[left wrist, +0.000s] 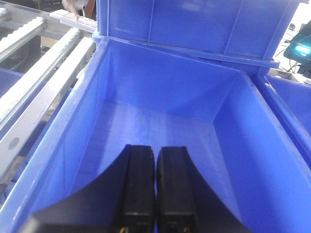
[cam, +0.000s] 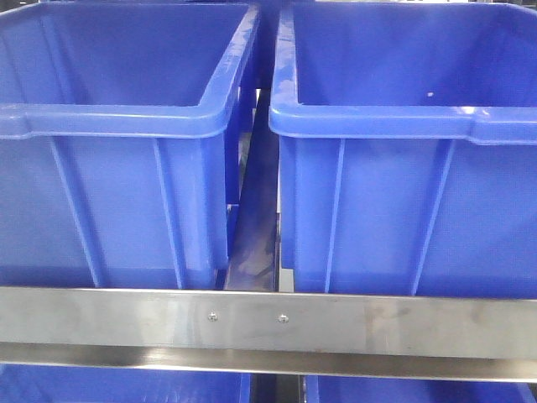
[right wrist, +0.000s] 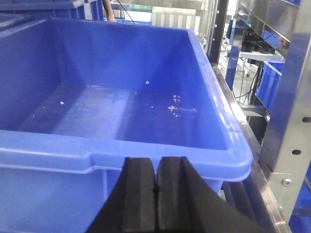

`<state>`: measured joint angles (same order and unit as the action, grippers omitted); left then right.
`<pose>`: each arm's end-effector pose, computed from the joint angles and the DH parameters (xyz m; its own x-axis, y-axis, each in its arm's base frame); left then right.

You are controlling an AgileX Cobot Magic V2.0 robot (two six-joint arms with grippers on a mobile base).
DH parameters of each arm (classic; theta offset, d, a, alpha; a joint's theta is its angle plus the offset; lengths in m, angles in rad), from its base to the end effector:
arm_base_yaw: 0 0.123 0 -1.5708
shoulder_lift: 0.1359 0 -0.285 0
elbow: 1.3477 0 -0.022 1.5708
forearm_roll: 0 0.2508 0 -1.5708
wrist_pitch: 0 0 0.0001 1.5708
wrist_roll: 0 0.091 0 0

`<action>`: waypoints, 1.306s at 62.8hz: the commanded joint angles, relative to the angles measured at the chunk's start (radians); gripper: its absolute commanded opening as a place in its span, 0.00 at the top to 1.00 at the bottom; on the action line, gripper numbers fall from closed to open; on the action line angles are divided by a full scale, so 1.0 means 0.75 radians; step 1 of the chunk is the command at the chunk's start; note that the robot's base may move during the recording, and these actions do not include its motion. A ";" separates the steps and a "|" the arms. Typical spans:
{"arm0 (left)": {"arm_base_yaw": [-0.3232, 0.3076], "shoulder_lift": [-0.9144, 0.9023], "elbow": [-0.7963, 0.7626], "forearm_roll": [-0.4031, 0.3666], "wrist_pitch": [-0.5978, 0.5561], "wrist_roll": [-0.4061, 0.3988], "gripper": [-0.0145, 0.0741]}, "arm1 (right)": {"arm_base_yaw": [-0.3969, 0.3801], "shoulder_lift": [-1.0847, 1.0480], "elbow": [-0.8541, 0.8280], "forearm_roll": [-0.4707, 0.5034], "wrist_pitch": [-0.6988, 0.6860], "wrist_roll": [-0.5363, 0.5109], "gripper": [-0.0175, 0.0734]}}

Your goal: Sort and place red and blue blocks on shelf

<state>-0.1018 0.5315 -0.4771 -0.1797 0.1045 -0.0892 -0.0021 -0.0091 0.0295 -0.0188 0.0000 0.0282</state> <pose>0.1161 -0.0136 0.3231 -0.0989 -0.2560 -0.9616 0.0974 0.9592 -0.2654 0.0569 -0.0001 0.2037 0.0668 0.0093 -0.9977 0.0015 1.0000 0.0094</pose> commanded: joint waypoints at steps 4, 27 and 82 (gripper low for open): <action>0.001 0.010 -0.040 -0.010 -0.109 -0.012 0.70 | 0.005 -0.030 -0.027 0.004 -0.136 0.006 0.74; 0.001 0.010 -0.040 -0.010 -0.109 -0.012 0.70 | 0.005 -0.029 -0.027 0.016 -0.140 0.006 0.74; 0.029 -0.329 0.355 0.013 -0.335 0.248 0.70 | 0.005 -0.029 -0.027 0.016 -0.140 0.006 0.74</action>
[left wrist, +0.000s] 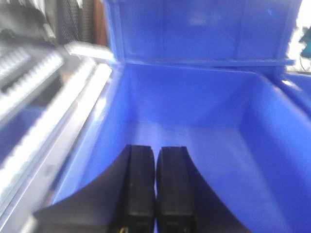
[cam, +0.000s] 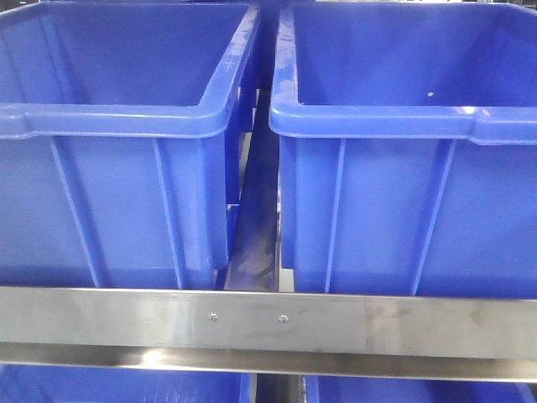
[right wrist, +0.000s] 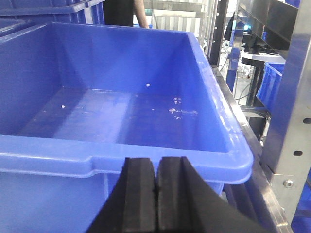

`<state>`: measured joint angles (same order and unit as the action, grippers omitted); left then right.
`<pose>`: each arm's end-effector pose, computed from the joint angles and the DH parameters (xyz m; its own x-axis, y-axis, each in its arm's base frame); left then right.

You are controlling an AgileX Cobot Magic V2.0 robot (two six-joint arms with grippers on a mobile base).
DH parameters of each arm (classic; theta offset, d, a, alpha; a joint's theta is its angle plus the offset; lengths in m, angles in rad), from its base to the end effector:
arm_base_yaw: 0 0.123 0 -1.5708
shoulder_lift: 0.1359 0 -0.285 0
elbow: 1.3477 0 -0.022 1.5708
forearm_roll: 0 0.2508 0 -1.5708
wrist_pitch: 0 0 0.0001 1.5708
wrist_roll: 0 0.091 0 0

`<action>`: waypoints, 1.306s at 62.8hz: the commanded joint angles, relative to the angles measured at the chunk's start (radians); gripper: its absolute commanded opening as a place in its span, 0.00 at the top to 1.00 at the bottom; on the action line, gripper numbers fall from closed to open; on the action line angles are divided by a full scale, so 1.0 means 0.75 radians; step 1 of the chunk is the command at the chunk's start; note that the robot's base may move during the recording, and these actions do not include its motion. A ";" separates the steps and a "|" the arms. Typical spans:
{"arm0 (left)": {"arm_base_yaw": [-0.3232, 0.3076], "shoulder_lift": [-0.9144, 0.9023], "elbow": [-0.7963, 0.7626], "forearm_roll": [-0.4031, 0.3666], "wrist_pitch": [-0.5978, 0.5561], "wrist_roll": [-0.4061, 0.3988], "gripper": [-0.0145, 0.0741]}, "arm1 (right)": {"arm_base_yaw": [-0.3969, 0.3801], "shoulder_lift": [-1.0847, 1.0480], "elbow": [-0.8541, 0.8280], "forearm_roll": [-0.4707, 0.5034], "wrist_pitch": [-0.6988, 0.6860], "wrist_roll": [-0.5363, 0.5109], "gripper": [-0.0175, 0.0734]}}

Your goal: Sort and place red and blue blocks on shelf

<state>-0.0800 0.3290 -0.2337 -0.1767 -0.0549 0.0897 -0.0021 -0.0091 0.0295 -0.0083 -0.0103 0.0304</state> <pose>0.0869 -0.0061 0.2748 0.0395 -0.0901 -0.9952 0.0740 0.9935 -0.0870 0.0568 -0.0001 0.2046 0.0770 0.0219 -0.9968 0.0003 0.9998 0.0220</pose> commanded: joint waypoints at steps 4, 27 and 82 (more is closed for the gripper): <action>0.000 -0.145 0.097 0.021 -0.091 -0.003 0.70 | 0.005 -0.029 -0.027 0.002 -0.127 0.003 0.74; 0.000 -0.463 0.357 0.021 0.046 -0.016 0.70 | 0.005 -0.027 -0.027 0.002 -0.127 0.003 0.74; -0.034 -0.473 0.360 0.033 0.024 -0.016 0.70 | 0.005 -0.027 -0.027 0.002 -0.125 0.003 0.74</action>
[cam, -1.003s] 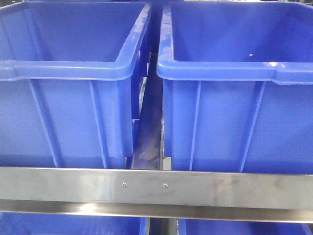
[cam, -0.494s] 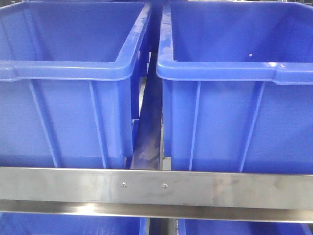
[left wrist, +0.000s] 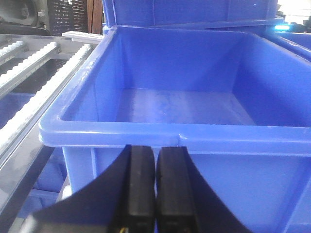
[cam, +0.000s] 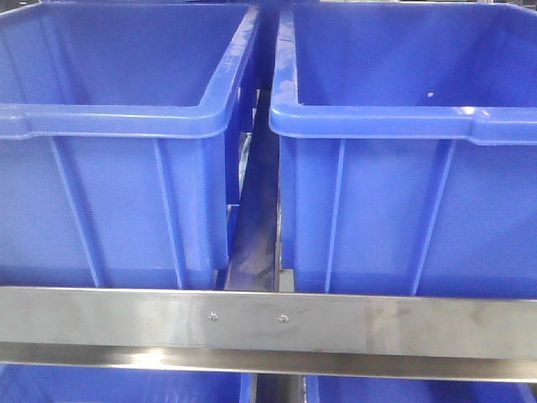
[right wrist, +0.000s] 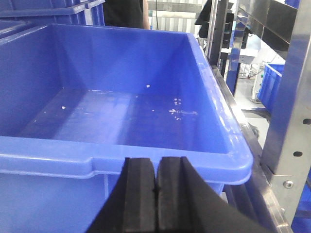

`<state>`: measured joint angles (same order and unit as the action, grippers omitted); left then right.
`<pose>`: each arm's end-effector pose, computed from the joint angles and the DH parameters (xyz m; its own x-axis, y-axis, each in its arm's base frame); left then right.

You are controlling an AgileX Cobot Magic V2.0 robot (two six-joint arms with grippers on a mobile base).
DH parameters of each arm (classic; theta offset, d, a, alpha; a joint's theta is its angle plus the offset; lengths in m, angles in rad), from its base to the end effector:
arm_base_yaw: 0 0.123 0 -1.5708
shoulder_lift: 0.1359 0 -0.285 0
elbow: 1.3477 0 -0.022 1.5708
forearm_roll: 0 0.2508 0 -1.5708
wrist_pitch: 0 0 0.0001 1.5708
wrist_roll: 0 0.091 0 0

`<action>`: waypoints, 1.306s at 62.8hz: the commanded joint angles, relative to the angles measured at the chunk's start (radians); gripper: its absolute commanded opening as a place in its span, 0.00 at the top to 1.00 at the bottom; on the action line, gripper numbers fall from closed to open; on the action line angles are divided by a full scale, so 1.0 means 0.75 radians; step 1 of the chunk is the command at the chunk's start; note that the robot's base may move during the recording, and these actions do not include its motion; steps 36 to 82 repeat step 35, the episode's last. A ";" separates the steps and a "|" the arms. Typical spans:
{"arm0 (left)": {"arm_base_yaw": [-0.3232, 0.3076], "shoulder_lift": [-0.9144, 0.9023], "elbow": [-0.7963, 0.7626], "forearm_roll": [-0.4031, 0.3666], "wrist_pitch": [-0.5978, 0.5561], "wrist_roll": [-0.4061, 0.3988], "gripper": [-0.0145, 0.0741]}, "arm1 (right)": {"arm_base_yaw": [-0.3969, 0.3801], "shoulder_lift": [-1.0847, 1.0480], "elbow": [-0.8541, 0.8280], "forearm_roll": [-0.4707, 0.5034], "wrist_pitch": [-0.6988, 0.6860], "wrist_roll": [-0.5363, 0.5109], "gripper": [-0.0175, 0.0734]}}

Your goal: Sort and place red and blue blocks on shelf

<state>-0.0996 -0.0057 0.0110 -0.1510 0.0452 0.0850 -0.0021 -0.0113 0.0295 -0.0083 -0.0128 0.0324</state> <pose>0.0562 -0.0063 0.2057 0.0299 -0.0691 -0.9972 0.1084 0.9919 -0.0655 0.0566 -0.0001 0.2050 0.0817 0.0239 -0.9964 0.0000 0.9997 0.0240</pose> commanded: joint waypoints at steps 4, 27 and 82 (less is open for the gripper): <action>-0.008 -0.026 0.034 -0.001 -0.110 -0.010 0.70 | 0.005 -0.024 -0.027 0.002 -0.122 0.000 0.74; -0.008 -0.026 0.034 -0.001 -0.110 -0.010 0.70 | 0.005 -0.024 -0.027 0.002 -0.122 0.000 0.74; -0.008 -0.026 0.034 -0.001 -0.110 -0.010 0.70 | 0.005 -0.024 -0.027 0.002 -0.122 0.000 0.74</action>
